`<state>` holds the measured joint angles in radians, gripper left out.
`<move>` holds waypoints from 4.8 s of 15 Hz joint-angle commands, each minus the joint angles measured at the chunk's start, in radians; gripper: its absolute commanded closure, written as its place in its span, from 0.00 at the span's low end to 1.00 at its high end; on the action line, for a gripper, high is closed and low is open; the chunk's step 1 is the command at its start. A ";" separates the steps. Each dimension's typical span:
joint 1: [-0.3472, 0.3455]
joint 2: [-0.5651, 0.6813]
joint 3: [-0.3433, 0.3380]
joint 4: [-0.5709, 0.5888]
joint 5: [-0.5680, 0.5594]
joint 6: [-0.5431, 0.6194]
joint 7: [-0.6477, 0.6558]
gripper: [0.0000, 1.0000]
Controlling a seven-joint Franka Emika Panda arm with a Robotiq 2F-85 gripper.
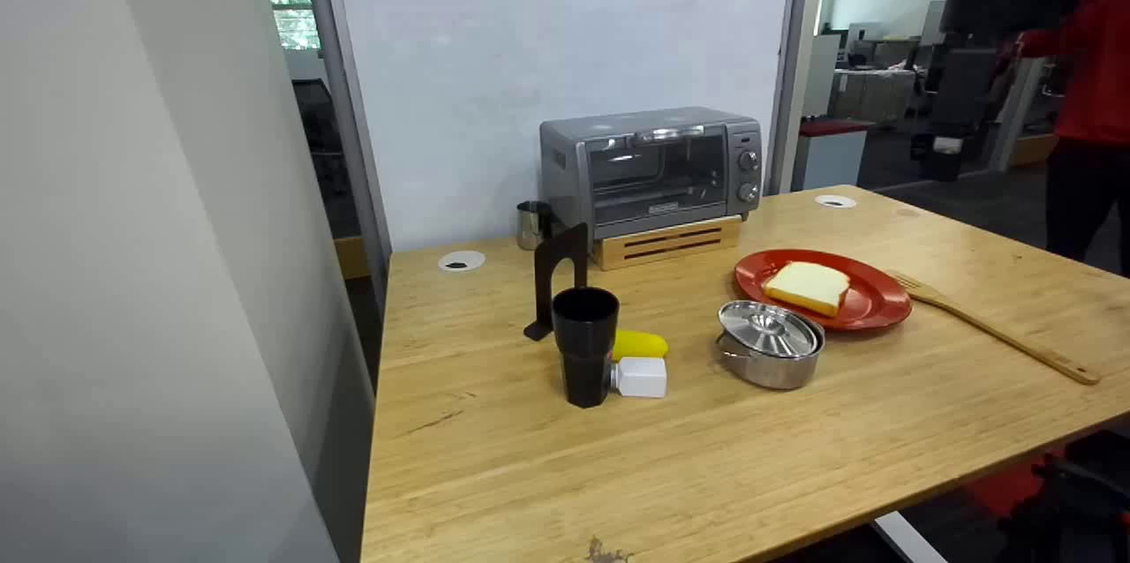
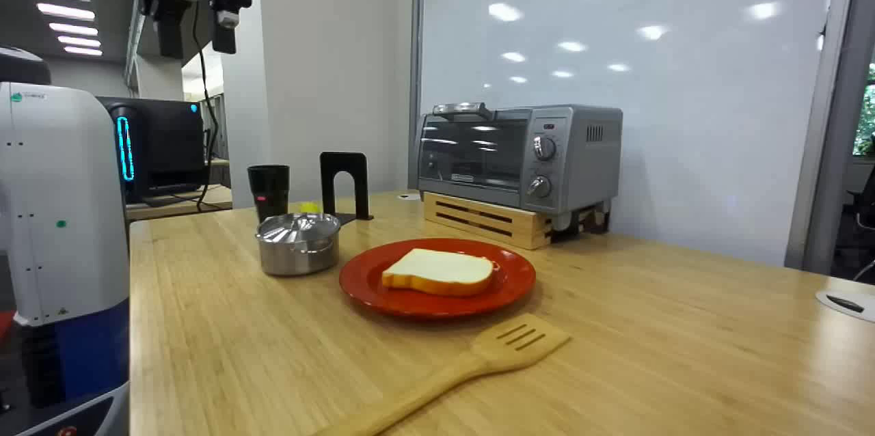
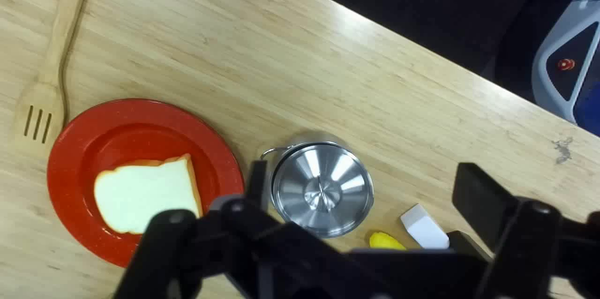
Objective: Open the oven door, pick up the slice of bread from the red plate using the wooden spatula and put it in the oven, close the oven door
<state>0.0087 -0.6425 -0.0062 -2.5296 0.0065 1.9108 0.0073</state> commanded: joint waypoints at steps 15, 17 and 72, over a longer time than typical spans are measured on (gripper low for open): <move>0.003 0.060 -0.052 0.029 -0.003 0.032 -0.136 0.00; -0.001 0.083 -0.069 0.041 -0.016 0.041 -0.183 0.00; -0.121 1.076 -0.050 1.059 -0.240 0.284 -1.235 0.00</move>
<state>-0.0842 0.3875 -0.0830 -1.5329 -0.2486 2.2074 -1.1851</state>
